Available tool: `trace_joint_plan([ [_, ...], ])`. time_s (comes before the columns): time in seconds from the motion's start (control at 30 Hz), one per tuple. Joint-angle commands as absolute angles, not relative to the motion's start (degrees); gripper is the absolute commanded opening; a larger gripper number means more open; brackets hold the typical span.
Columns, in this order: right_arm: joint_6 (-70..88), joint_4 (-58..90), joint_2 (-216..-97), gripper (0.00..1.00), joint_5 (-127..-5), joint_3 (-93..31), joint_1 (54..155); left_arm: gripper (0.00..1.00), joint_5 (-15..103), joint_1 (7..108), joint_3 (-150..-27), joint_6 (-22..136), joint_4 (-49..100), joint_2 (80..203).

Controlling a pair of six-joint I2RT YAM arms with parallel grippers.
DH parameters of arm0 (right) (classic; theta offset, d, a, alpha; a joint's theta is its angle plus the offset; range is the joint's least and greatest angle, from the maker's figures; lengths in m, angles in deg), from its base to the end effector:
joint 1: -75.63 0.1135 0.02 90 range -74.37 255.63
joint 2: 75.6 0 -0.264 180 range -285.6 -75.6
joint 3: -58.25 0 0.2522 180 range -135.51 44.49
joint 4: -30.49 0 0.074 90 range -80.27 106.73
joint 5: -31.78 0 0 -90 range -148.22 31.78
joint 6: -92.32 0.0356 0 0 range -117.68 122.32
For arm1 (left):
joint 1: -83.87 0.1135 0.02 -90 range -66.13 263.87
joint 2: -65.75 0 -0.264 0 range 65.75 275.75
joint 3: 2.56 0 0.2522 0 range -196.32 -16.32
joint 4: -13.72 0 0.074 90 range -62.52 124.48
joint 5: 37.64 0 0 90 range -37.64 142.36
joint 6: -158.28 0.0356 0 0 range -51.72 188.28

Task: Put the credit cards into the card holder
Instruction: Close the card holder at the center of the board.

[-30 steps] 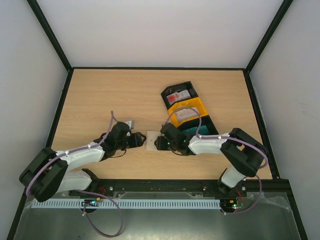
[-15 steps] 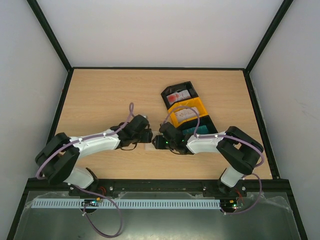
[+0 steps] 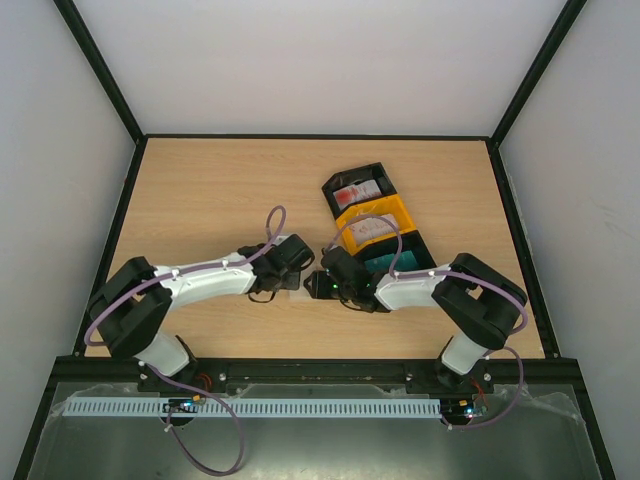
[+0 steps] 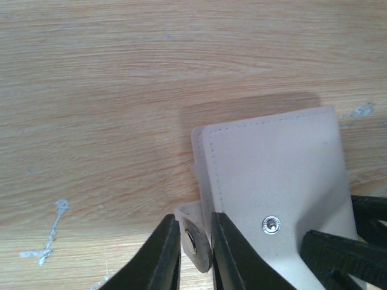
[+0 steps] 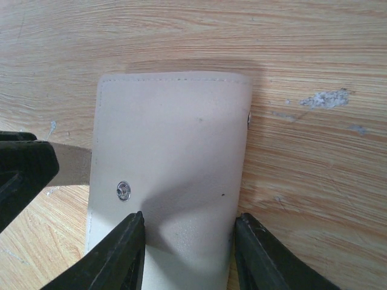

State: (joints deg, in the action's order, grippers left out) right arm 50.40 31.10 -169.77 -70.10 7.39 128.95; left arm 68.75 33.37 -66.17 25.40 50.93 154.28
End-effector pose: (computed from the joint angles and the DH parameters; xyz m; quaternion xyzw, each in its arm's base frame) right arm 0.1749 0.2471 0.1300 -0.0831 0.9082 0.3688 0.1794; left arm 0.1938 -0.2193 0.1755 0.0296 0.9608 -0.0785 0.2642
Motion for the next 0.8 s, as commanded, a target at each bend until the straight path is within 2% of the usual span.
trace_joint_plan([
  [0.0,51.11,28.44,-170.44,0.39,-70.74,9.25,129.06,0.15,70.91,32.99,-66.34,24.31,54.32,152.31],
  [0.17,51.11,28.74,-170.45,0.39,-70.97,9.33,129.07,0.03,71.18,32.94,-66.76,24.15,54.44,151.84],
  [0.43,51.33,29.59,-170.86,0.39,-71.63,9.69,129.06,0.03,69.37,32.97,-66.22,24.85,52.23,151.17],
  [0.77,52.33,32.43,-172.18,0.35,-73.93,10.5,129.07,0.03,59.62,33.01,-63.32,25.82,42.76,152.65],
])
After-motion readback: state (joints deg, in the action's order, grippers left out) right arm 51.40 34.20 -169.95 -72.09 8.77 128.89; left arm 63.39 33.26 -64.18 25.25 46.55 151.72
